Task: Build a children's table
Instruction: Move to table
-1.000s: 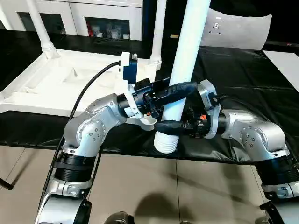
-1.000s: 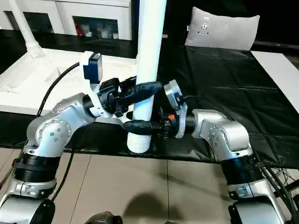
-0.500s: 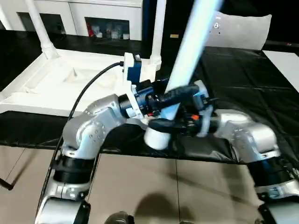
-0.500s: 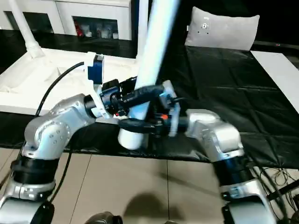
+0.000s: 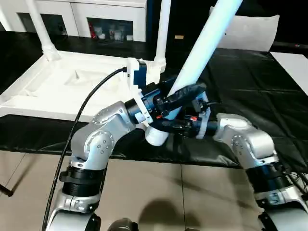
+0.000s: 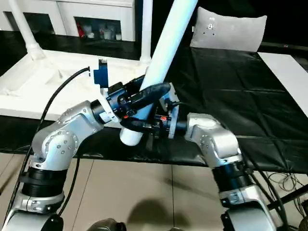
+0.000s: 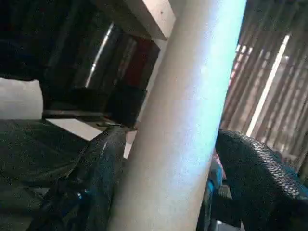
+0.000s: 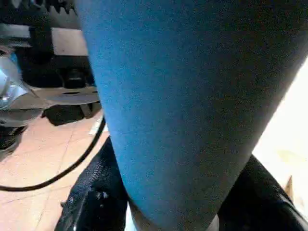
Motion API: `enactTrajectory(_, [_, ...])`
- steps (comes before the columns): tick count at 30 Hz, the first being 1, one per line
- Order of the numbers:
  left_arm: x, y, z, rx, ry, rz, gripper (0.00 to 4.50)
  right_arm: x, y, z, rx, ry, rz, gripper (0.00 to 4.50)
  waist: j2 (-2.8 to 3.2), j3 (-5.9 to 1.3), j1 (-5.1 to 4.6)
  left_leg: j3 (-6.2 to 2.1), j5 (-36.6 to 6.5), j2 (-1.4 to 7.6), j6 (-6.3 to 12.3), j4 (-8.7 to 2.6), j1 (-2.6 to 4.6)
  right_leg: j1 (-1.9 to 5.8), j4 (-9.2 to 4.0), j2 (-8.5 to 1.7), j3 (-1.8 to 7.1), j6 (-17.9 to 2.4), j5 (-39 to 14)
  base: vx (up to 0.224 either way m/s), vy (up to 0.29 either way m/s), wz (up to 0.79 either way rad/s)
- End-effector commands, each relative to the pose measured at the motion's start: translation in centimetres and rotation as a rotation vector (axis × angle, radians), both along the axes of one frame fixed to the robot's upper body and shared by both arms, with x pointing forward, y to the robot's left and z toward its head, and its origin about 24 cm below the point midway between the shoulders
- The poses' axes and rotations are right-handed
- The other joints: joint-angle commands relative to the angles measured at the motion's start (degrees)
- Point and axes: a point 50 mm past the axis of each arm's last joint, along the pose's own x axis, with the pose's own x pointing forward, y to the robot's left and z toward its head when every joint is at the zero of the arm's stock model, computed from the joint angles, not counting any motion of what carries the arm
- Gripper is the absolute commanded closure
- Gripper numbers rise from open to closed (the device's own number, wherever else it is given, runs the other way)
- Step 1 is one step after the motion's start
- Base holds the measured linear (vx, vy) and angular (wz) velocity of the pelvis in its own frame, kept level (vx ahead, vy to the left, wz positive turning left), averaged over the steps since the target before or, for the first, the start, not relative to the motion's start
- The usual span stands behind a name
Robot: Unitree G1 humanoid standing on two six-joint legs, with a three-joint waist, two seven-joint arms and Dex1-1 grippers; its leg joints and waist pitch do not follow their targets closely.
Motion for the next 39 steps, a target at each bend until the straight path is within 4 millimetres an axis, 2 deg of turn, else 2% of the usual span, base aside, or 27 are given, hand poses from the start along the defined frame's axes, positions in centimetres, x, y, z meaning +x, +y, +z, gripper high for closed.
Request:
enactTrajectory(1, [-2.4, -3.1, 2.3, -0.082, -0.09, -0.173, 1.17, 0.8, -0.3, -0.5, 0.01, 0.066, -0.14, 2.59, -0.73, -3.86, -0.32, -3.7, -15.59, 8.74, -4.21, -5.9, 2.14, 1.74, -3.4, -6.24, 3.7, -15.53, -7.78, 0.0, 0.0, 0.0])
enactTrajectory(7, [-0.7, -0.2, 2.4, -0.174, -0.045, 0.045, 1.17, -1.0, -1.3, -1.0, 0.03, 0.107, -0.178, 2.59, -0.62, -3.85, -0.32, -3.77, -14.65, 8.82, -5.03, -6.2, 2.31, 1.72, -3.24, -5.78, 3.54, -14.91, -5.63, 0.0, 0.0, 0.0])
enactTrajectory(9, [-0.6, 0.8, 2.1, -0.169, -0.038, 0.11, 1.17, -1.7, -1.7, -1.1, 0.051, 0.106, -0.204, 2.6, -0.88, -3.73, -0.46, -3.73, -16.37, 8.66, -5.37, -6.25, 2.13, 1.83, -3.44, -5.94, 3.58, -14.47, -7.23, 0.0, 0.0, 0.0])
enactTrajectory(11, [-0.8, 1.8, 1.5, -0.155, -0.028, 0.169, 1.17, -2.4, -2.1, -1.3, 0.075, 0.112, -0.25, 2.6, -1.06, -3.51, -0.53, -3.82, -17.61, 8.75, -5.58, -6.25, 2.02, 1.81, -4.0, -6.31, 3.89, -12.85, -10.53, 0.0, 0.0, 0.0])
enactTrajectory(12, [-1.0, 2.3, 1.0, -0.122, -0.026, 0.205, 1.17, -2.6, -2.4, -1.4, 0.097, 0.119, -0.291, 2.6, -0.28, -3.49, -0.51, -3.98, -18.01, 8.66, -5.87, -6.17, 1.97, 1.7, -3.9, -6.35, 3.94, -12.56, -11.21, 0.0, 0.0, 0.0])
enactTrajectory(13, [-1.4, 3.1, 0.2, -0.059, -0.013, 0.259, 1.17, -2.7, -2.9, -1.4, 0.123, 0.119, -0.378, 2.6, -0.24, -3.45, -0.92, -4.09, -19.01, 8.65, -6.36, -6.36, 2.05, 1.45, -4.12, -6.09, 3.93, -11.66, -12.4, 0.0, 0.0, 0.0])
enactTrajectory(14, [-1.6, 3.6, -0.3, -0.021, -0.004, 0.297, 1.17, -2.6, -3.2, -1.4, 0.128, 0.112, -0.441, 2.6, 0.12, -3.35, -1.36, -4.25, -20.65, 8.64, -7.43, -6.68, 2.02, 1.27, -4.28, -5.78, 3.91, -10.73, -13.52, 0.0, 0.0, 0.0])
enactTrajectory(16, [-1.8, 4.4, -1.0, 0.033, 0.014, 0.381, 1.17, -2.5, -3.8, -1.2, 0.115, 0.093, -0.559, 2.6, -0.21, -3.44, -1.89, -4.31, -21.81, 8.32, -8.3, -6.56, 2.16, 1.11, -4.32, -5.58, 3.85, -10.2, -14.85, 0.0, 0.0, 0.0])
enactTrajectory(17, [-1.8, 4.4, -1.0, 0.033, 0.014, 0.381, 1.17, -2.5, -3.8, -1.2, 0.115, 0.093, -0.559, 2.6, -0.09, -3.31, -2.03, -4.32, -22.62, 8.34, -8.77, -6.64, 2.19, 1.01, -4.57, -5.59, 3.89, -9.79, -16.28, 0.0, 0.0, 0.0])
enactTrajectory(19, [-1.0, 6.8, -2.9, 0.16, 0.043, 0.655, 1.17, -1.4, -5.4, -1.5, -0.004, 0.044, -0.841, 2.6, -0.05, -3.09, -2.0, -4.46, -24.56, 8.4, -9.49, -6.67, 2.38, 0.43, -5.02, -5.54, 4.0, -8.71, -19.27, 0.0, 0.0, 0.0])
enactTrajectory(20, [-1.0, 6.9, -3.1, 0.167, 0.044, 0.675, 1.17, -1.3, -5.5, -1.5, -0.013, 0.044, -0.861, 2.6, -0.32, -2.89, -2.58, -4.64, -25.17, 8.23, -10.35, -6.91, 2.0, 0.58, -5.07, -5.34, 3.9, -7.38, -20.8, 0.0, 0.0, 0.0])
enactTrajectory(21, [-0.8, 7.5, -3.4, 0.189, 0.05, 0.736, 1.17, -1.1, -5.9, -1.7, -0.041, 0.044, -0.921, 2.6, -0.16, -3.04, -2.51, -4.73, -25.48, 8.22, -10.8, -6.88, 2.18, 0.56, -5.09, -5.34, 3.88, -6.91, -21.32, 0.0, 0.0, 0.0])
enactTrajectory(22, [-0.6, 8.5, -4.2, 0.23, 0.097, 0.827, 1.17, -1.0, -6.4, -2.1, -0.069, 0.087, -0.98, 2.6, -0.34, -3.11, -2.73, -4.61, -26.19, 8.07, -10.97, -6.71, 2.54, 0.25, -5.06, -5.34, 4.01, -6.65, -21.49, 0.0, 0.0, 0.0])
enactTrajectory(25, [-0.9, 9.7, -5.5, 0.395, 0.063, 0.941, 1.17, -1.2, -6.7, -2.0, -0.095, 0.08, -1.035, 2.6, -1.24, -3.28, -3.23, -4.77, -25.07, 8.03, -9.72, -6.79, 1.97, 0.62, -5.0, -5.35, 3.95, -6.06, -19.97, 0.0, 0.0, 0.0])
enactTrajectory(26, [-1.0, 9.8, -5.8, 0.421, 0.063, 0.961, 1.17, -1.1, -6.6, -1.9, -0.097, 0.07, -1.041, 2.6, -0.86, -3.35, -3.11, -4.64, -23.86, 8.09, -9.22, -6.71, 2.2, 0.42, -4.86, -5.38, 3.99, -6.22, -18.21, 0.0, 0.0, 0.0])
enactTrajectory(27, [-1.0, 9.9, -5.9, 0.435, 0.065, 0.974, 1.17, -1.1, -6.6, -1.7, -0.109, 0.057, -1.053, 2.6, -0.81, -3.33, -3.25, -4.68, -23.15, 8.15, -9.21, -6.8, 2.06, 0.55, -4.7, -5.25, 3.93, -6.44, -16.83, 0.0, 0.0, 0.0])
enactTrajectory(28, [-1.1, 9.9, -6.3, 0.452, 0.072, 0.993, 1.17, -1.0, -6.6, -1.5, -0.13, 0.027, -1.085, 2.6, -0.77, -3.46, -3.14, -4.44, -21.34, 8.21, -9.2, -6.83, 2.27, 0.58, -4.36, -5.1, 3.84, -7.46, -12.59, 0.0, 0.0, 0.0])
enactTrajectory(30, [-1.1, 9.9, -6.5, 0.463, 0.057, 1.017, 1.17, -1.1, -6.3, -0.9, -0.076, -0.001, -1.071, 2.6, -0.79, -3.42, -3.18, -4.28, -20.54, 8.15, -8.63, -6.84, 2.11, 0.75, -4.34, -5.17, 3.86, -8.15, -10.49, 0.0, 0.0, 0.0])
enactTrajectory(31, [-1.2, 10.0, -6.7, 0.454, 0.064, 1.038, 1.17, -1.2, -6.3, -0.7, -0.055, -0.023, -1.073, 2.6, -0.96, -3.46, -2.96, -3.84, -19.97, 7.94, -7.2, -6.56, 1.92, 0.99, -4.53, -5.88, 4.12, -8.74, -9.95, 0.0, 0.0, 0.0])
enactTrajectory(32, [-1.3, 10.0, -6.9, 0.444, 0.075, 1.05, 1.17, -1.2, -6.3, -0.7, -0.054, -0.032, -1.081, 2.6, -1.1, -3.53, -2.46, -3.49, -17.99, 7.71, -4.49, -5.86, 1.49, 1.66, -5.0, -7.44, 4.73, -10.23, -9.69, 0.0, 0.0, 0.0])
enactTrajectory(33, [-1.3, 10.0, -7.0, 0.443, 0.08, 1.061, 1.17, -1.3, -6.5, -0.9, -0.051, -0.024, -1.092, 2.6, -0.89, -3.55, -2.01, -3.42, -16.55, 7.61, -2.82, -5.18, 1.26, 2.02, -5.43, -8.65, 5.3, -11.28, -9.25, 0.0, 0.0, 0.0])
enactTrajectory(34, [-1.3, 10.1, -7.1, 0.45, 0.08, 1.077, 1.17, -1.4, -6.7, -1.2, -0.049, -0.006, -1.112, 2.6, -1.28, -3.52, -0.98, -3.77, -13.25, 7.67, 0.67, -2.5, 0.67, 3.0, -7.0, -12.25, 7.26, -13.18, -9.74, 0.0, 0.0, 0.0])
enactTrajectory(35, [-1.4, 10.2, -7.2, 0.46, 0.08, 1.091, 1.17, -1.5, -6.9, -1.5, -0.053, 0.009, -1.123, 2.6, -1.41, -3.54, -0.44, -4.41, -11.27, 7.96, 1.89, -0.62, 0.02, 3.73, -7.84, -14.75, 8.49, -13.9, -10.54, 0.0, 0.0, 0.0])
enactTrajectory(36, [-1.6, 10.3, -7.4, 0.467, 0.084, 1.104, 1.17, -1.9, -6.9, -2.0, -0.092, -0.007, -1.101, 2.6, -0.96, -3.55, 0.62, -6.08, -9.28, 8.74, 1.84, 3.0, -1.26, 4.26, -9.17, -18.3, 10.35, -15.25, -12.84, 0.013, 0.063, -0.07])
enactTrajectory(37, [-1.7, 10.4, -7.5, 0.469, 0.085, 1.105, 1.17, -2.1, -6.8, -2.3, -0.114, -0.015, -1.086, 2.6, -0.75, -3.41, 0.76, -7.69, -8.76, 8.68, 0.48, 5.05, -3.01, 4.96, -9.17, -18.9, 10.54, -15.91, -15.09, 0.023, 0.1, -0.16])
enactTrajectory(38, [-1.8, 10.4, -7.6, 0.472, 0.087, 1.106, 1.17, -2.3, -6.6, -2.4, -0.129, -0.022, -1.07, 2.6, -0.38, -3.56, 1.05, -7.76, -5.69, 8.0, 0.44, 2.95, -2.74, 4.74, -8.27, -14.84, 8.0, -16.57, -16.39, 0.023, 0.1, -0.16])
enactTrajectory(39, [-1.9, 10.4, -7.7, 0.474, 0.088, 1.107, 1.17, -2.4, -6.6, -2.5, -0.134, -0.023, -1.064, 2.6, -0.05, -3.67, 1.24, -7.01, -3.98, 7.55, 2.4, 0.61, -1.69, 3.87, -7.6, -11.57, 6.61, -15.77, -16.49, 0.019, 0.166, 0.0])
